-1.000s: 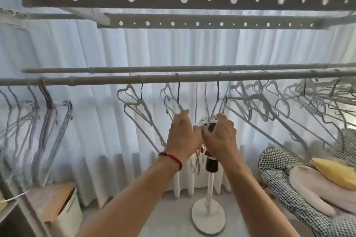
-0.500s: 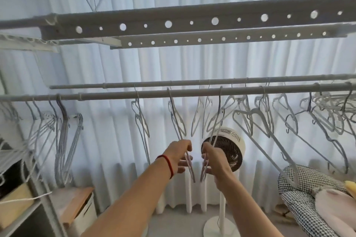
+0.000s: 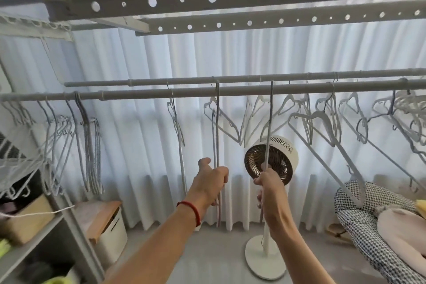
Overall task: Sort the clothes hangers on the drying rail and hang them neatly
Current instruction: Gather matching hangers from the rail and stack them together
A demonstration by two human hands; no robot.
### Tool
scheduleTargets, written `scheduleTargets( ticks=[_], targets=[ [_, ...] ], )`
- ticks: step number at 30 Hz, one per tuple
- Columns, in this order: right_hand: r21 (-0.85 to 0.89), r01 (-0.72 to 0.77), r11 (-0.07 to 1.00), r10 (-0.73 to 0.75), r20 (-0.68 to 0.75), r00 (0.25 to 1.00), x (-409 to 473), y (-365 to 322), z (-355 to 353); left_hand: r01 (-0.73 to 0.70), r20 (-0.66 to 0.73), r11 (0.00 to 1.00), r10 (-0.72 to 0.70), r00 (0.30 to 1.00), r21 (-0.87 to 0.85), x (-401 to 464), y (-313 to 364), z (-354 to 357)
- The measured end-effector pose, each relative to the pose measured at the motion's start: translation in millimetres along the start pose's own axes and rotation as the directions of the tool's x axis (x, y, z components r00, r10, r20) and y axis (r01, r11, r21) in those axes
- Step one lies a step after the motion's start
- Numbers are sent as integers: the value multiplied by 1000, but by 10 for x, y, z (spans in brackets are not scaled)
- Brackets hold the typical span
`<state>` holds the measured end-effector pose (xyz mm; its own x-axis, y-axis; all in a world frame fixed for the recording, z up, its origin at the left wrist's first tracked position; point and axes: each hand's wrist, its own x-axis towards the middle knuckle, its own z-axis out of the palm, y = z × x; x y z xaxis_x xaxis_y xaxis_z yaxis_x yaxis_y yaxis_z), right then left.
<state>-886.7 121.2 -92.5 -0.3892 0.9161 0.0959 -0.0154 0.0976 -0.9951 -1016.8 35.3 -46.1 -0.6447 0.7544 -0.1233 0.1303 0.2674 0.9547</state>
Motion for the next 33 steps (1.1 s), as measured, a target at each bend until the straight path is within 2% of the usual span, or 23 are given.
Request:
scheduleTargets(
  ticks=[3,6,8,12,14,17,20,23,25,29,33],
  targets=[
    [-87,37,996,-42,-63,997,-314,73,53,-23,27,999,24,999,-37,-176,-208,37],
    [-120,17,993,-31,-112,993,-689,181,131,-1,137,994,17,990,-113,-368,-455,76],
    [-78,-56,995,48,-105,993,-918,271,214,34,244,990,1,970,-139,-480,-643,57],
    [1,-268,963,267,-74,961,-1277,502,492,74,373,997,-67,925,-4,-708,-1025,-137],
    [22,-406,914,406,-15,914,-1430,636,691,118,432,992,-121,894,32,-814,-1202,-314],
    [26,-611,791,610,22,792,-1711,819,1024,262,495,965,-241,835,29,-968,-1500,-650],
    [-18,-730,683,730,53,681,-1953,953,1376,377,488,924,-358,796,62,-1110,-1808,-1031],
    [-126,-734,667,745,106,658,-2084,981,1713,498,436,864,-479,762,77,-1184,-1965,-1483],
    [-184,-703,686,727,157,668,-2119,892,1928,513,360,855,-504,785,80,-1189,-2009,-1778],
    [-123,-663,738,666,294,686,-2060,613,2249,422,246,905,-422,873,54,-1207,-1915,-2191],
    [-61,-515,855,497,383,779,-1785,172,2465,299,230,954,-287,930,-17,-1122,-1471,-2401]
  ],
)
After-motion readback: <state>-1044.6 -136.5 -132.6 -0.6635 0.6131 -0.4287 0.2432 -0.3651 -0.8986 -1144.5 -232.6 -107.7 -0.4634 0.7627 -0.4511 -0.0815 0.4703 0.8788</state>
